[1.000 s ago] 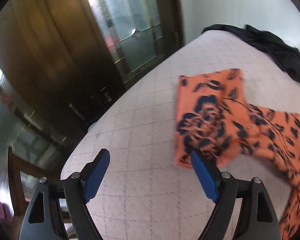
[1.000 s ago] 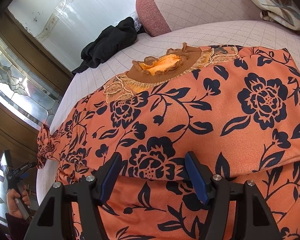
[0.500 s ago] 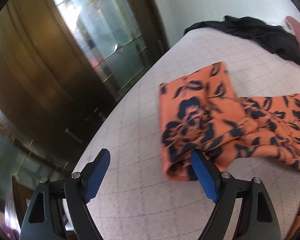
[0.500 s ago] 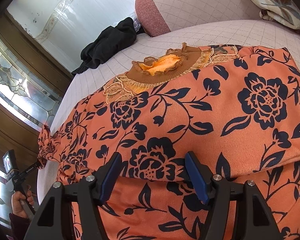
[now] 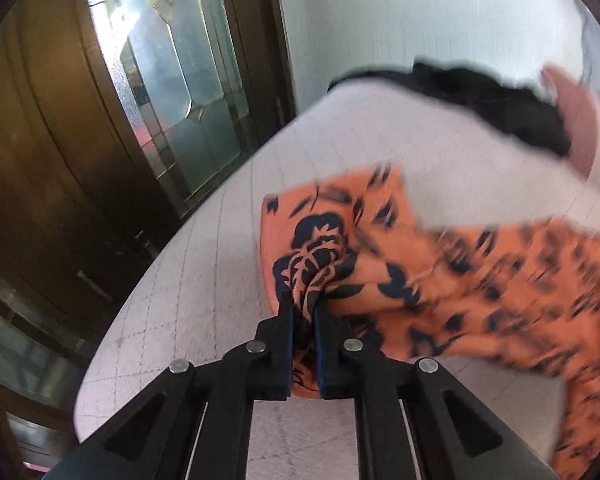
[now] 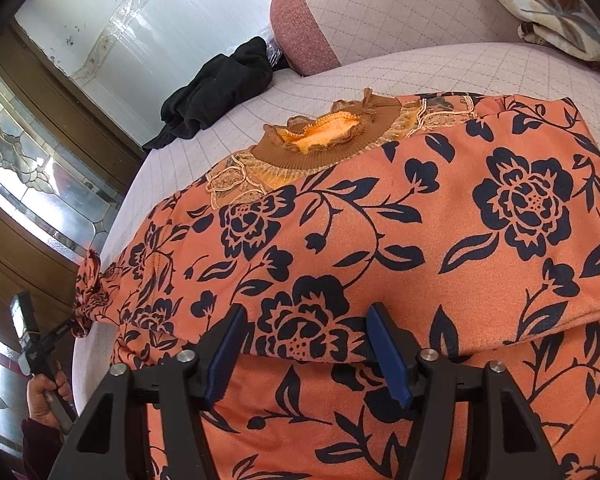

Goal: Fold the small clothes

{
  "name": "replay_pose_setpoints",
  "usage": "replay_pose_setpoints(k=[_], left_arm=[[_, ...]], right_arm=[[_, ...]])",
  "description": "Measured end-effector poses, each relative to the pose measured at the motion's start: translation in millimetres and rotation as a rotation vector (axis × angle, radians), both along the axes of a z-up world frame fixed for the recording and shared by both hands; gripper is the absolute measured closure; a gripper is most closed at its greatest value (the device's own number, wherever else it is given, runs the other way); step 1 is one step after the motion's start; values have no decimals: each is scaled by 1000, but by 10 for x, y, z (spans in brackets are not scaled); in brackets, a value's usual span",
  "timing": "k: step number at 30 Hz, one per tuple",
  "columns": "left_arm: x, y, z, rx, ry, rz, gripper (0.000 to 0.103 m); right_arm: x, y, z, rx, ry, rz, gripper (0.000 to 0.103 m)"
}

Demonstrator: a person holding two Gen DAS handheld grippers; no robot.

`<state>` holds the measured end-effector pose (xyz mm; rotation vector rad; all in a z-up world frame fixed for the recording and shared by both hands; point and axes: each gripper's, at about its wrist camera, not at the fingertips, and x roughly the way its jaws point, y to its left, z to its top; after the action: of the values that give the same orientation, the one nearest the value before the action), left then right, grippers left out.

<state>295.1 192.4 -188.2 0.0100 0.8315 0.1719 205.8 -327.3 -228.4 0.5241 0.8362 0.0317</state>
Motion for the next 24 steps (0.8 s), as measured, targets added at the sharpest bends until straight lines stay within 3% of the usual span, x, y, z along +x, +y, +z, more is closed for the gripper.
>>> replay_pose_setpoints(k=[6, 11, 14, 17, 20, 22, 24], left_arm=[[-229, -310, 482, -125, -162, -111, 95], [-469, -1094, 893, -144, -268, -296, 95], [-602, -1692, 1072, -187, -302, -442, 95], [-787, -2402, 1124, -205, -296, -593, 95], [-863, -2937, 1039, -256, -246, -710, 95], [-929, -3212, 959, -313, -194, -754, 95], [-948, -3435, 837, -317, -156, -788, 95]], right_arm=[[-19, -52, 77, 44, -20, -5, 45], [-101, -90, 240, 168, -108, 35, 45], [-124, -171, 279, 327, -151, 76, 43], [-144, -273, 284, 500, -192, 115, 30], [-144, -399, 241, 729, -235, 136, 24], [-159, -545, 150, 887, -252, 109, 18], [-184, -690, 45, 1022, -274, 62, 18]])
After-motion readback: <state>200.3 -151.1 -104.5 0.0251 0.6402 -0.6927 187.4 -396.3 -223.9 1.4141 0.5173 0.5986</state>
